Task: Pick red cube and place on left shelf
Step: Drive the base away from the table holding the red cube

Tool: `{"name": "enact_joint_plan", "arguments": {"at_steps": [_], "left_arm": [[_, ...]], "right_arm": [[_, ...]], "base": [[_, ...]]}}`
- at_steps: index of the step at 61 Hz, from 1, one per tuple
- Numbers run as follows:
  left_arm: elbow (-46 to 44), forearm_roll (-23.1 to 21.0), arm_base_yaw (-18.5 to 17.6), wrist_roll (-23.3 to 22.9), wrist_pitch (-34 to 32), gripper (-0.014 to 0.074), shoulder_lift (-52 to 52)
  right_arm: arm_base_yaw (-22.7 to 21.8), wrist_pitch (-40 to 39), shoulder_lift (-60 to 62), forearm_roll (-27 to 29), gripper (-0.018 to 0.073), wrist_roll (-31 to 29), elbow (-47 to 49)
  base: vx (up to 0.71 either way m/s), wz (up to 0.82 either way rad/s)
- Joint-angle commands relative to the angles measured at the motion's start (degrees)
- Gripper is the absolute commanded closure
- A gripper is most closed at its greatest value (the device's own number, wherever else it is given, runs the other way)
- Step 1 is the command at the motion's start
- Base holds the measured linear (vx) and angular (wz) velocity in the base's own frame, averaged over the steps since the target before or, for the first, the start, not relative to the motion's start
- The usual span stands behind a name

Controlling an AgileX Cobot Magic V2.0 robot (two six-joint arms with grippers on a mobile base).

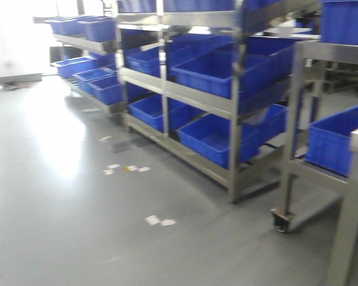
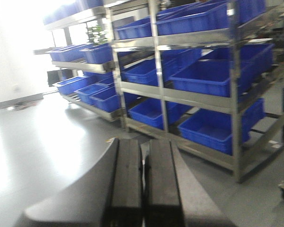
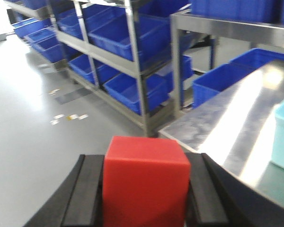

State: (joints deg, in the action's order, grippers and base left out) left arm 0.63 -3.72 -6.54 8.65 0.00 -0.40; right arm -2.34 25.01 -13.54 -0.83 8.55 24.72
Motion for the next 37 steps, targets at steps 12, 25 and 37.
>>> {"name": "enact_joint_plan", "arguments": {"at_steps": [12,25,37], "left_arm": [[1.3,-0.1,-0.3,0.1,-4.8,0.0491,0.5],[1.3,-0.1,-0.3,0.1,-4.8,0.0491,0.5],[1.3,-0.1,-0.3,0.1,-4.8,0.0491,0.5]], "right_arm": [[-0.4,-5.1,-0.7,-0.7,0.0503,-0.1,1.6],[-0.4,-5.1,-0.7,-0.7,0.0503,-0.1,1.6],[-0.4,-5.1,-0.7,-0.7,0.0503,-0.1,1.6]], "base": [[-0.29,0.62],[-0.29,0.53],[-0.28,0.53]]}}
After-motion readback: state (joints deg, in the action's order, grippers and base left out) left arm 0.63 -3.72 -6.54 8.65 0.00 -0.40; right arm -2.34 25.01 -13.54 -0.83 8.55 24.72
